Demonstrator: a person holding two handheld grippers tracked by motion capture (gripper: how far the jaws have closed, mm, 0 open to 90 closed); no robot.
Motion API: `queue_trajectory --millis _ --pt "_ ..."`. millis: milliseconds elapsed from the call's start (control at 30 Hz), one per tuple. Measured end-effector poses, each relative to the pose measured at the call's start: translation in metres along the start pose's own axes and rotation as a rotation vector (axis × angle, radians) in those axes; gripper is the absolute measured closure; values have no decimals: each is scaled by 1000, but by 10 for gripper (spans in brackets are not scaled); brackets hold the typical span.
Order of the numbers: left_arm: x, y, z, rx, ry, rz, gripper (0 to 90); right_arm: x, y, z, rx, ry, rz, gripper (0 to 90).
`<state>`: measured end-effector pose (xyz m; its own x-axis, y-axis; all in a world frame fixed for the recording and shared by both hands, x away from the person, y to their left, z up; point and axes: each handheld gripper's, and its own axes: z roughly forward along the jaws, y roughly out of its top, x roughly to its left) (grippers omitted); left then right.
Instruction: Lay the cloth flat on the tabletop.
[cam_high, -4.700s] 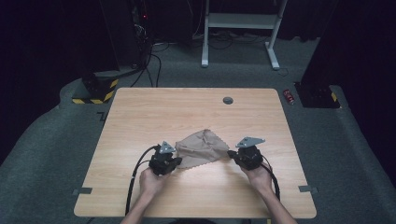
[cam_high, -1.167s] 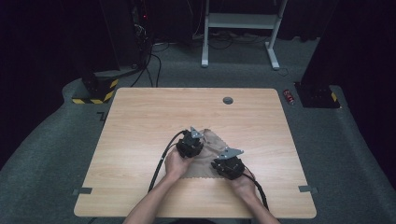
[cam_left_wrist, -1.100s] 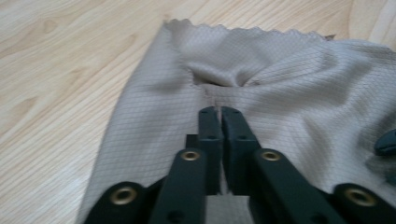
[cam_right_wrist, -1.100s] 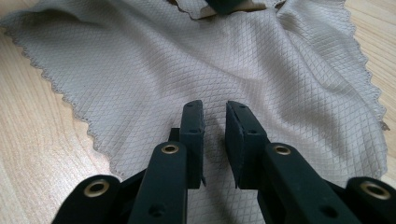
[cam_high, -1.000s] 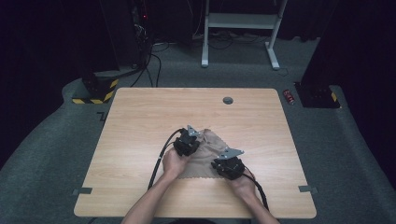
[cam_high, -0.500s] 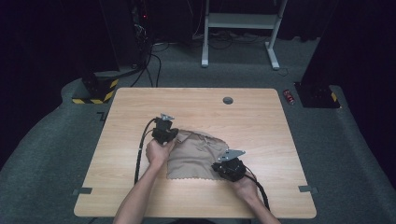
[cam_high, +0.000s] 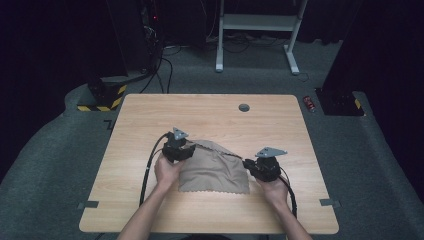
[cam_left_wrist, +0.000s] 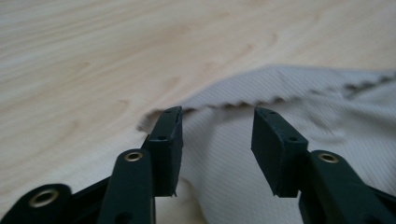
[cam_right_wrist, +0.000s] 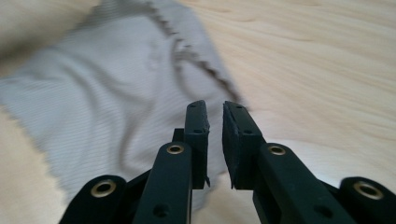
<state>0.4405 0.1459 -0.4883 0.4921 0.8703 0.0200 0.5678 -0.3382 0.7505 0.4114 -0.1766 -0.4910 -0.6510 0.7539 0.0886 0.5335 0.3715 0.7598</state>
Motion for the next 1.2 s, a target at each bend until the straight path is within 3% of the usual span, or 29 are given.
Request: queue_trajectory --millis 167,333,400,533,600,733,933,1067,1200 --pt "-8 -25 3 22 -31 -27 486 -7 8 18 38 -35 -5 705" --pt "-12 -44 -1 24 -41 -25 463 -7 12 31 52 -45 1 666" --pt "-12 -48 -3 14 -42 -16 451 -11 14 37 64 -44 15 681" --pt "-14 -55 -5 -18 -38 -5 425 -15 17 47 91 -32 39 872" --pt "-16 -55 -5 -17 -28 1 417 -15 18 47 83 -25 34 896" --pt "-16 -55 -5 -16 -23 -2 409 -18 26 43 80 -57 22 898" --pt "-16 -54 -5 -12 -13 -7 379 -27 56 39 73 -117 13 897" --pt "-16 -54 -5 -11 -11 -9 374 -35 70 47 93 -167 24 898" --pt "-16 -55 -5 -14 -8 -13 370 -45 68 61 119 -234 56 895"
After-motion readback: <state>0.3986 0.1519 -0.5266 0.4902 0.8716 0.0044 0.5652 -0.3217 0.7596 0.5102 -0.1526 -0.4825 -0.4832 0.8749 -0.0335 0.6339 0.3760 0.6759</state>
